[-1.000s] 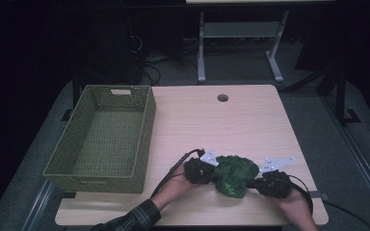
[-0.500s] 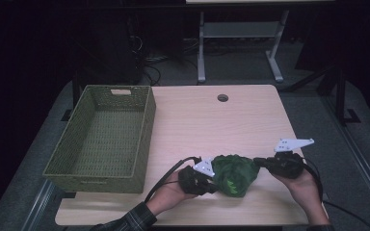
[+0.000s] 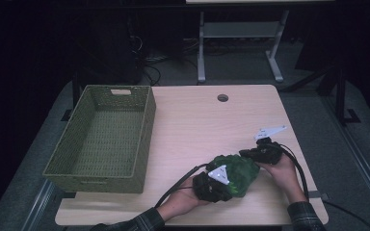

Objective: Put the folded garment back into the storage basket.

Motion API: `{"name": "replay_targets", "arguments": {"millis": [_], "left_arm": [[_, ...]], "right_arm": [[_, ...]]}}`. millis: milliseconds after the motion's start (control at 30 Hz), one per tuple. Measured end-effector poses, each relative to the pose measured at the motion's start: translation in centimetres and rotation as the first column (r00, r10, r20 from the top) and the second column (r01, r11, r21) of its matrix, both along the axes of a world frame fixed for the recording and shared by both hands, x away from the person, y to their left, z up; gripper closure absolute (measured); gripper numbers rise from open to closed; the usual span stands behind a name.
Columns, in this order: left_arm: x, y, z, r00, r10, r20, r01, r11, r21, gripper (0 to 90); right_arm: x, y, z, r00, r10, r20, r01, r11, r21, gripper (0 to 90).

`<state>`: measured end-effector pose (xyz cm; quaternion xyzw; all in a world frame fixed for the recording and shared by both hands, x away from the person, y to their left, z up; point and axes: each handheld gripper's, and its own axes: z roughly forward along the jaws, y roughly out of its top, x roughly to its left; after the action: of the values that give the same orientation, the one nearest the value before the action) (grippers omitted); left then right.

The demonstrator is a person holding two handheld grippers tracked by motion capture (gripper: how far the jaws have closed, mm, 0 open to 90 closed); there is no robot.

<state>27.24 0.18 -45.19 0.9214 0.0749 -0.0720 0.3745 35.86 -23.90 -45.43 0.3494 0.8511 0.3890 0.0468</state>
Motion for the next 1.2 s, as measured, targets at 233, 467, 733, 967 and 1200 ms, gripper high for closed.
{"name": "replay_targets", "arguments": {"millis": [233,467,733,967,1200], "left_arm": [[0.7,-0.9,-1.1,0.9995,0.026,0.018,-0.027,0.9994,0.02,89.5],[1.3,-0.6,-1.3,0.9985,0.04,0.037,-0.041,0.9983,0.04,89.6],[2.1,0.3,-1.0,0.996,0.08,0.04,-0.082,0.9963,0.028,89.6],[3.2,1.6,-0.7,0.9917,0.124,0.034,-0.125,0.9919,0.023,89.5],[4.4,3.1,-0.4,0.9836,0.172,0.052,-0.174,0.9844,0.026,89.5]], "right_arm": [[-0.2,0.2,-0.3,0.999,0.035,-0.03,-0.035,0.9993,-0.014,90.0],[-0.5,0.2,-0.5,0.9977,0.046,-0.049,-0.047,0.9989,-0.003,90.0],[-0.9,0.0,-0.5,0.9973,0.057,-0.046,-0.057,0.9984,0.002,90.0],[-1.7,-0.2,-0.5,0.9967,0.064,-0.049,-0.063,0.998,0.007,90.0],[-2.4,0.1,-0.4,0.9956,0.075,-0.056,-0.075,0.9972,0.004,90.0]]}}
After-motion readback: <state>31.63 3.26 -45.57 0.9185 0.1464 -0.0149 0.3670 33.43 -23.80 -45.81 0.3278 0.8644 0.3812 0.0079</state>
